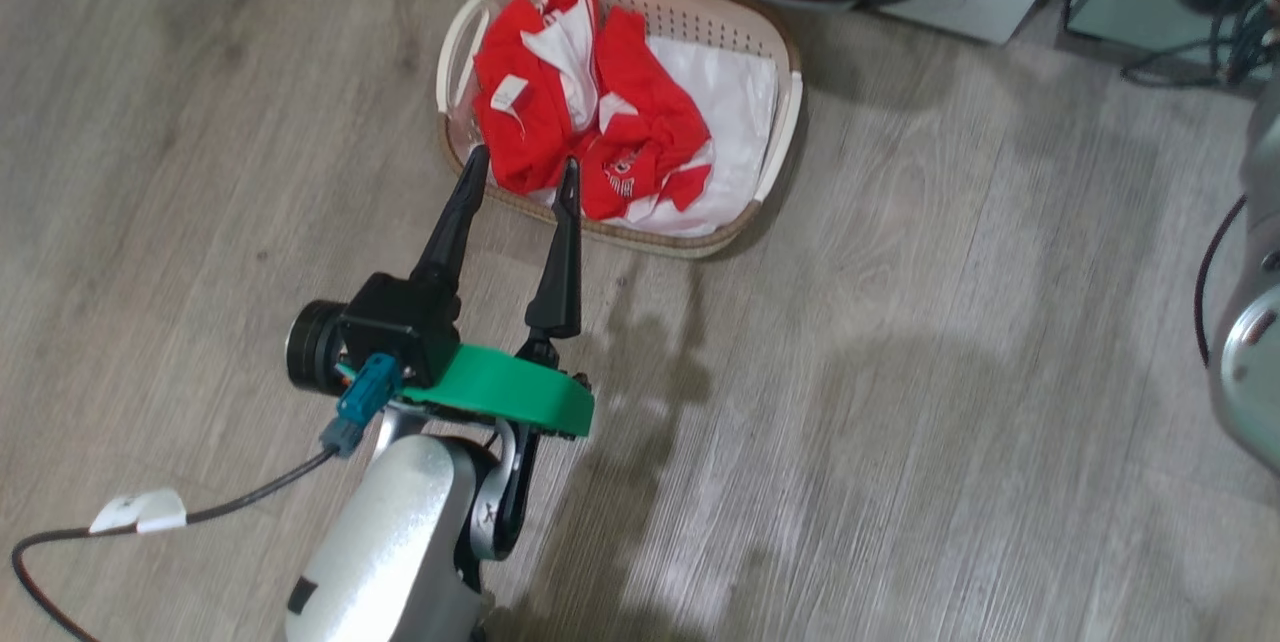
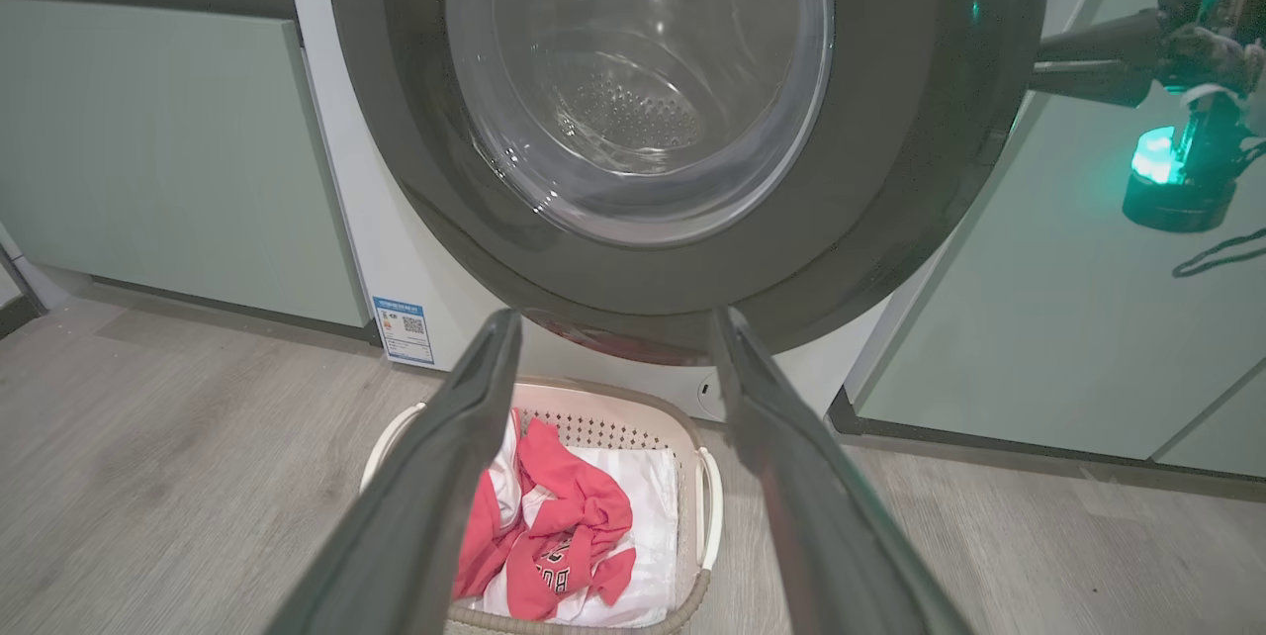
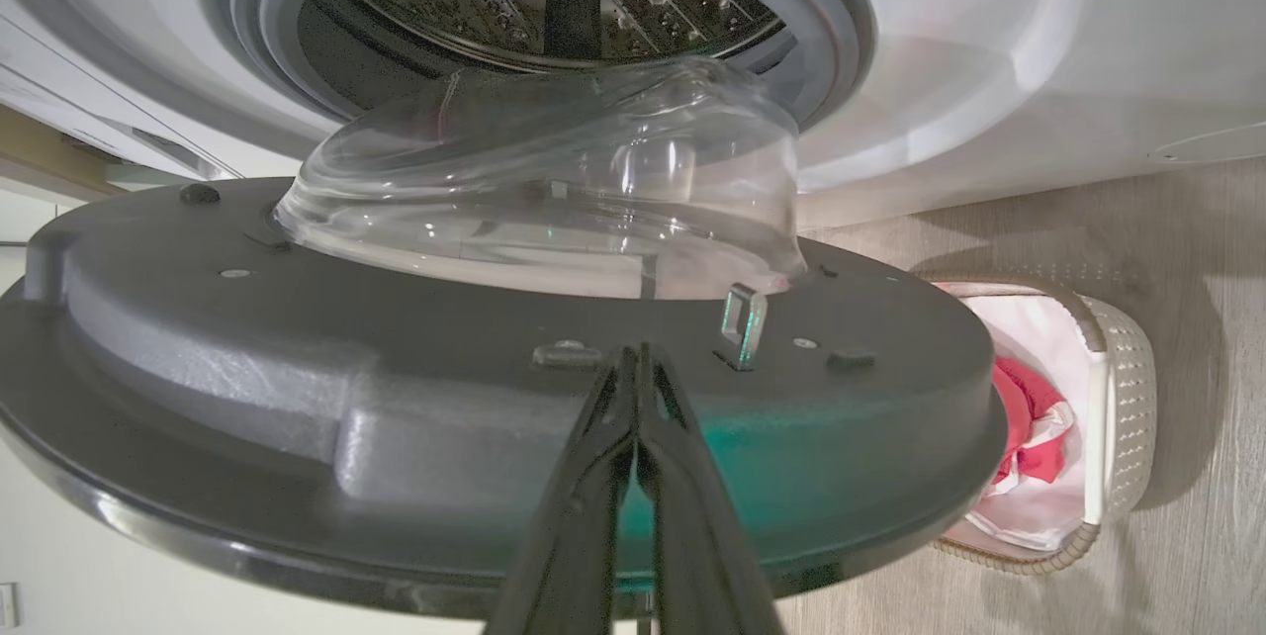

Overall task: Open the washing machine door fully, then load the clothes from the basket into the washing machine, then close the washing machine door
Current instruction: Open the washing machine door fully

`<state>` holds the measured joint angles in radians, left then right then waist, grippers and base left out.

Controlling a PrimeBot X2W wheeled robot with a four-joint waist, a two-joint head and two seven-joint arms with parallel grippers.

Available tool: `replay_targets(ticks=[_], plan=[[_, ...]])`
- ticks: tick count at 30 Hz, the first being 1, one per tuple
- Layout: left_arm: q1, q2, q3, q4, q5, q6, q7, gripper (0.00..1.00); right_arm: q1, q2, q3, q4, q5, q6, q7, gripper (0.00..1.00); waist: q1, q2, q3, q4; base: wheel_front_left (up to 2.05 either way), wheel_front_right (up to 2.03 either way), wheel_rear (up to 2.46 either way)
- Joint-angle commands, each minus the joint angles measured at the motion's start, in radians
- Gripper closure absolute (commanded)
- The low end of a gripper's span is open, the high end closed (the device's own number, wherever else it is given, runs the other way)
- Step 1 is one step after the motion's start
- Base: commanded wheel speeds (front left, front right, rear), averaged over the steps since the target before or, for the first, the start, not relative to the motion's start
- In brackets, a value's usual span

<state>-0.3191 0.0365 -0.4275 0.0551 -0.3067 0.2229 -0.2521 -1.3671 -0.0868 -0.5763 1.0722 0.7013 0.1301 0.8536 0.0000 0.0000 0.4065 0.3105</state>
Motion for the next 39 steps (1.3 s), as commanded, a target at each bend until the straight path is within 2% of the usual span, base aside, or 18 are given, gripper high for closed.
replay_targets(ticks=[1, 13, 29, 39], plan=[[0.001, 0.014, 0.035, -0.028, 0.010, 0.001, -0.010, 0.00, -0.020, 0.033, 0.016, -0.037, 0.009, 0.001, 0.011, 1.00, 0.0000, 0.0000, -0.014, 0.003, 0.00, 0.00, 0.00], [0.043, 0.014, 0.052, -0.024, 0.019, -0.003, -0.010, 0.00, 0.108, 0.036, 0.108, -0.066, 0.122, 0.001, 0.056, 1.00, 0.0000, 0.0000, -0.080, 0.036, 0.00, 0.00, 0.00], [0.117, 0.014, 0.072, -0.017, 0.033, -0.008, -0.010, 0.00, 0.276, 0.036, 0.388, -0.069, 0.393, 0.001, 0.040, 1.00, 0.0000, 0.0000, -0.178, 0.115, 0.00, 0.00, 0.00], [0.148, 0.014, 0.087, -0.013, 0.035, -0.010, -0.010, 0.00, 0.353, 0.036, 0.518, -0.072, 0.549, 0.001, 0.008, 1.00, 0.0000, 0.0000, -0.223, 0.174, 0.00, 0.00, 0.00]])
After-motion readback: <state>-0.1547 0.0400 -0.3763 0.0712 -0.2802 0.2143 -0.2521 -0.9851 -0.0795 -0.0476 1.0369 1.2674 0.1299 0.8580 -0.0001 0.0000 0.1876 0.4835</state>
